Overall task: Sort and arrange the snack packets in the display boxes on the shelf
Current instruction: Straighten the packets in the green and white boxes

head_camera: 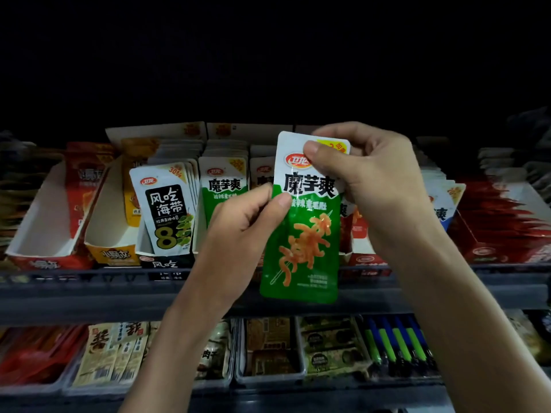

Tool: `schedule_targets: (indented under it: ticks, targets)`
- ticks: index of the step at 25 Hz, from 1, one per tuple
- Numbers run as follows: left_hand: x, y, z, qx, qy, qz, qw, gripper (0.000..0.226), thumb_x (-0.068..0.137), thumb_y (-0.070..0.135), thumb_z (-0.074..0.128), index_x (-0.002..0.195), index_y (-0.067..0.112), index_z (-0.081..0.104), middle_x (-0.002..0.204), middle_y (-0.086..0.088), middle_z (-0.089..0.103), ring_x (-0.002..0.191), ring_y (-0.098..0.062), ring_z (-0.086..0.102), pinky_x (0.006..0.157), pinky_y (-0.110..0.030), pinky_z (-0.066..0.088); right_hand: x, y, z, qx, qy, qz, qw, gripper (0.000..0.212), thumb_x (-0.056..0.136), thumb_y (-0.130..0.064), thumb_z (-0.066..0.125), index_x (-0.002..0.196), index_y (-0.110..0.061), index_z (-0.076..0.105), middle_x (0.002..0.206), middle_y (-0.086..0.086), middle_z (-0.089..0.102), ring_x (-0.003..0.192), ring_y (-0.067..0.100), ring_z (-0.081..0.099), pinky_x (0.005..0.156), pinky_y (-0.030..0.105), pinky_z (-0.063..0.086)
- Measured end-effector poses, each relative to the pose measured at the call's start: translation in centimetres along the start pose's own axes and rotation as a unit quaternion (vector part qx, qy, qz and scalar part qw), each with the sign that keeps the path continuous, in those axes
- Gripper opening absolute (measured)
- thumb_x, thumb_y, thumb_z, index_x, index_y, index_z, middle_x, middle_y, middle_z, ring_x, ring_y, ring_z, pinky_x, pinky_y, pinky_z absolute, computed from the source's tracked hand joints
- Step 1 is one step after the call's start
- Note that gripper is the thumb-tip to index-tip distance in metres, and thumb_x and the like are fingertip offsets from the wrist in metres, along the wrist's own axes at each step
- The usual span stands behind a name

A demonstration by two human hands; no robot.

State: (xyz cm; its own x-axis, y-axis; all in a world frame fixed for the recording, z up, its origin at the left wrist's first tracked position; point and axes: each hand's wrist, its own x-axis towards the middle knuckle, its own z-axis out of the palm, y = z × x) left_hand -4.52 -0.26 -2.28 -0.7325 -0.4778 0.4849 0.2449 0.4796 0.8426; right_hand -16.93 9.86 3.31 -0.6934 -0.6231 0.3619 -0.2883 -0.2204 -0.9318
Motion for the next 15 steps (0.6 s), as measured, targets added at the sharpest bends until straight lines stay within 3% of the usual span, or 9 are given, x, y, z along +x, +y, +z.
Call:
schedule_targets:
  ticks: [3, 6, 8, 13, 15]
  targets:
    - [-0.1, 0.0, -0.1, -0.034, -0.002, -0.024, 0.999, 0.048, 0.097, 0.038, 0.046, 0.08, -0.007, 0.046, 0.072, -0.033, 0.048, 0.065, -0.048, 0.05, 0.06, -0.058, 0.047, -0.1, -0.2, -0.3, -0.013, -0.034, 0.047, 0.998, 0.007, 0.091, -0.013, 0.067, 0.09, -0.006, 0.068, 0.052, -0.008, 0.063, 0.044, -0.001, 0.056, 0.044, 0.012, 0.04]
    - [-0.3, 0.4, -0.3, -0.05, 0.003, -0.044, 0.998, 0.05, 0.096, 0.041, 0.047, 0.085, -0.008, 0.048, 0.076, -0.035, 0.05, 0.068, -0.053, 0.051, 0.062, -0.065, 0.046, -0.3, 0.0, -0.5, -0.008, -0.073, 0.082, 0.994, 0.026, 0.093, -0.019, 0.064, 0.067, -0.017, 0.066, 0.041, -0.006, 0.043, 0.034, 0.006, 0.032, 0.04, 0.018, 0.025]
    - [-0.4, 0.6, -0.4, -0.056, 0.006, -0.047, 0.997, 0.047, 0.096, 0.039, 0.048, 0.083, -0.007, 0.047, 0.076, -0.035, 0.05, 0.068, -0.053, 0.051, 0.061, -0.066, 0.046, -0.2, 0.2, -0.5, 0.0, -0.085, 0.092, 0.992, 0.029, 0.092, -0.022, 0.065, 0.063, -0.018, 0.067, 0.046, 0.001, 0.031, 0.039, 0.011, 0.018, 0.041, 0.023, 0.016]
    - [-0.4, 0.8, -0.6, -0.055, 0.016, -0.043, 0.997, 0.042, 0.098, 0.034, 0.048, 0.086, -0.006, 0.051, 0.078, -0.032, 0.055, 0.07, -0.049, 0.056, 0.061, -0.063, 0.049, 0.1, 0.7, -0.5, 0.018, -0.102, 0.097, 0.99, 0.025, 0.091, -0.024, 0.066, 0.067, -0.017, 0.069, 0.041, -0.002, 0.035, 0.039, 0.012, 0.017, 0.042, 0.023, 0.017]
    - [-0.5, 0.9, -0.8, -0.057, 0.037, -0.041, 0.997, 0.037, 0.101, 0.029, 0.047, 0.088, -0.004, 0.054, 0.078, -0.025, 0.06, 0.07, -0.041, 0.061, 0.06, -0.054, 0.052, 0.2, 0.9, -0.2, 0.031, -0.123, 0.088, 0.988, 0.015, 0.09, -0.022, 0.066, 0.08, -0.013, 0.072, 0.051, 0.003, 0.049, 0.04, 0.01, 0.023, 0.042, 0.022, 0.02]
